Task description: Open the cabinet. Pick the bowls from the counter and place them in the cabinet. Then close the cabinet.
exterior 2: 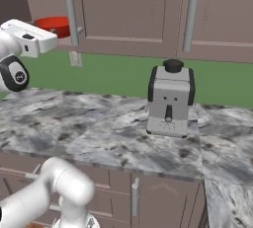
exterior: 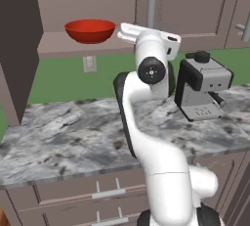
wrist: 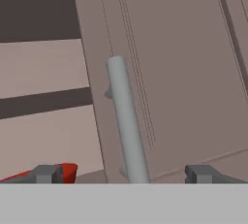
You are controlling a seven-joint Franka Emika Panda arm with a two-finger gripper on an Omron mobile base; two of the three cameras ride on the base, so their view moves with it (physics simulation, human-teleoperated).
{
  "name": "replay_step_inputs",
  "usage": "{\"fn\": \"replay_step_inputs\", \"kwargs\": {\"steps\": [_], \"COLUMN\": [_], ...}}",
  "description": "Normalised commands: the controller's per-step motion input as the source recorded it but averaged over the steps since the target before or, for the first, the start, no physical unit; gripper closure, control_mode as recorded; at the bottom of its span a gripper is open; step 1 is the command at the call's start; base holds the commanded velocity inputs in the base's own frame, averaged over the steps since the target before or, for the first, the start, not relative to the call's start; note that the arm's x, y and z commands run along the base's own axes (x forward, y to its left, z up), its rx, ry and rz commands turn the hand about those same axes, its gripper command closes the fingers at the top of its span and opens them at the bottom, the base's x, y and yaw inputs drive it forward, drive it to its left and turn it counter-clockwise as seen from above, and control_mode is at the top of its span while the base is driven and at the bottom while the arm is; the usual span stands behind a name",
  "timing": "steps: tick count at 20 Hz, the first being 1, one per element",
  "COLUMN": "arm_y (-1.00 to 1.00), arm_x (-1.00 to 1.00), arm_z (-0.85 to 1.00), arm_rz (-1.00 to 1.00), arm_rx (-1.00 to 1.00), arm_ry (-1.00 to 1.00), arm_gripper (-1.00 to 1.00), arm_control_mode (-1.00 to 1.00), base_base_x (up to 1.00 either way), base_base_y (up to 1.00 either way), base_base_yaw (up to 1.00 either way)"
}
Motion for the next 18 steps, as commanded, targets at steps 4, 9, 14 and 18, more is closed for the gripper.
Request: {"fn": "replay_step_inputs", "kwargs": {"steps": [4,9,14,18], "arm_y": [-0.26,-0.19,-0.05,-0.04], "arm_x": [-0.58,-0.52,-0.55,-0.26], "arm_z": [0.02,0.0,0.0,0.0], "arm_rz": [0.0,0.0,0.0,0.0], "arm_rx": [0.01,0.01,0.0,0.0], "arm_ry": [0.13,0.07,-0.03,-0.01], "arm_gripper": [-1.0,-1.0,-1.0,-1.0], "arm_control_mode": [-1.0,-1.0,-1.0,-1.0], "base_base_x": [0.0,0.0,0.0,0.0], "base_base_y": [0.0,0.0,0.0,0.0], "base_base_yaw": [0.0,0.0,0.0,0.0]}}
